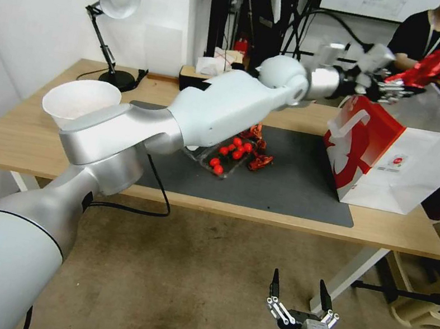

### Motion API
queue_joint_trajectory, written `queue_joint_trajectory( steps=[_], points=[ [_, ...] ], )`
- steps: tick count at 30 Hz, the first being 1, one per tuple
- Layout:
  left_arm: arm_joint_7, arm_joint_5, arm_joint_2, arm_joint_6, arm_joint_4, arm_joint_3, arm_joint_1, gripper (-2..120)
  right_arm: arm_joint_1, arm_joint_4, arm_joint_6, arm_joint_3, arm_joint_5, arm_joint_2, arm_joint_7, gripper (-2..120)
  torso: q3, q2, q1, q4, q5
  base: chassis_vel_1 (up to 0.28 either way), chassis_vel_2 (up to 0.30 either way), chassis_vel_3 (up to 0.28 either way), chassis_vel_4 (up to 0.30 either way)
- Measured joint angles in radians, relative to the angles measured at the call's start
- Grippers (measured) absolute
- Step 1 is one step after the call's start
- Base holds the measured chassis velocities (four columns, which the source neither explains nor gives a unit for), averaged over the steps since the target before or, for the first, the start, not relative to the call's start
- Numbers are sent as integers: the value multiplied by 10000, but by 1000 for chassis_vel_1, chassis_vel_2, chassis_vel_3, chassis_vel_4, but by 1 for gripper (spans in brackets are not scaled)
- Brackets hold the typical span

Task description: Pick up the trash from the table and place it into the takeout bag.

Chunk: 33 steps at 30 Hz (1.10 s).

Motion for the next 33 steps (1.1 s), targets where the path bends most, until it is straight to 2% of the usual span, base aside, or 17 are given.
queue_joint_trajectory(
  steps=[4, 6, 7, 8, 10, 14, 26, 29, 31, 33],
  points=[
    [-419, 169, 4, 369, -184, 339, -277, 33, -12, -5, 10, -1, -38, 86, 0, 100, 0, 0, 0, 1, 0, 0, 0, 0, 0],
    [-834, 283, 9, 963, -182, 578, -508, 33, -39, -54, 60, -2, -60, 135, 2, 100, 0, 0, 0, 3, -1, 0, 0, 0, 0],
    [-834, 283, 9, 963, -182, 578, -508, 33, -39, -54, 60, -2, -60, 135, 2, 100, 0, 0, 0, 3, -1, 0, 0, 0, 0],
    [-875, 663, 12, 1415, -125, 670, -622, 33, -40, -93, 92, 0, -65, 169, 7, 100, 0, 0, 0, 3, -1, 0, 0, 0, 0],
    [-742, 1103, 12, 1703, -81, 724, -685, 33, -40, -94, 102, 0, -67, 194, 8, 100, 1, 0, 0, 3, -1, 0, 0, 0, 0],
    [-461, 1945, 15, 1945, 13, 806, -779, 33, -42, -96, 110, 1, -73, 208, 12, 100, 1, 0, 0, 3, -1, 0, 0, 0, 0],
    [-175, 3235, 19, 2008, -34, 882, -853, 33, -7, -155, 126, 18, -73, 197, 27, 100, 1, 0, 1, 3, -1, 0, 0, 0, 0],
    [-224, 3863, 20, 1912, -119, 836, -895, 33, 13, -188, 129, 17, -68, 195, 29, 100, 1, 0, 0, 3, -1, 0, 0, 0, 0],
    [-287, 4779, 19, 1831, -300, 839, -980, 33, 34, -203, 133, 15, -49, 189, 32, 100, 0, 0, 0, 2, -1, 0, 0, 0, 0],
    [-318, 5069, 20, 1801, -353, 849, -998, 33, 39, -204, 133, 15, -43, 188, 33, 100, 1, 0, 0, 2, -1, 0, 0, 0, 0]
  ],
)
